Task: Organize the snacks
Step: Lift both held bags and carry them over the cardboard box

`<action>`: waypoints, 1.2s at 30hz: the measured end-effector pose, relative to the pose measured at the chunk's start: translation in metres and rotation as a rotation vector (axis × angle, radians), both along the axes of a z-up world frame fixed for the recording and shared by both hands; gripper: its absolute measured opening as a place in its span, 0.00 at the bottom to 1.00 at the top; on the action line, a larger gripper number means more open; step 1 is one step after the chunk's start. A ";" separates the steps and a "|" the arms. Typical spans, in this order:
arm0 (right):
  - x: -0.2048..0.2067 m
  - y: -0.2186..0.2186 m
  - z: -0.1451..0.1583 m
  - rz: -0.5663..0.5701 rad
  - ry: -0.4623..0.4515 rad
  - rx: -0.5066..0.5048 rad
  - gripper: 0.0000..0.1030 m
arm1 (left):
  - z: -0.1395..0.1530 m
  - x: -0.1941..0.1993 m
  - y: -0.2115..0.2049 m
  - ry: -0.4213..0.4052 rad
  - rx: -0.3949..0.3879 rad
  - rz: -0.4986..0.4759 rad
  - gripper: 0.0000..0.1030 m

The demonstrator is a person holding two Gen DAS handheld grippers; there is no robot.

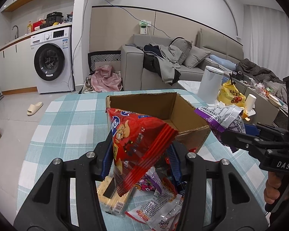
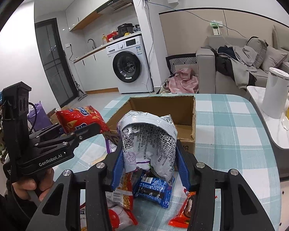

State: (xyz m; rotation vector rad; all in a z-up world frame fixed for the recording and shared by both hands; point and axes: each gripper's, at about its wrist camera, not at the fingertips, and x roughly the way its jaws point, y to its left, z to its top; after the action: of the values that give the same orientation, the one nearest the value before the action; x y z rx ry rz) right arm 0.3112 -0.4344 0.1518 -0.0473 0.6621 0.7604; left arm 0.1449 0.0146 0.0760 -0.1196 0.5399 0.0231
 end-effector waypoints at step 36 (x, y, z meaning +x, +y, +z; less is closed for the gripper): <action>0.083 0.042 -0.024 -0.047 0.105 -0.020 0.48 | -0.029 0.112 0.013 0.068 0.023 0.008 0.45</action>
State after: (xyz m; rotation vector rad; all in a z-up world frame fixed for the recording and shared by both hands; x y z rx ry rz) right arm 0.3943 -0.3919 0.1276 -0.0103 0.7680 0.7145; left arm 0.2564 0.0276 0.0466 -0.0991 0.6068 0.0412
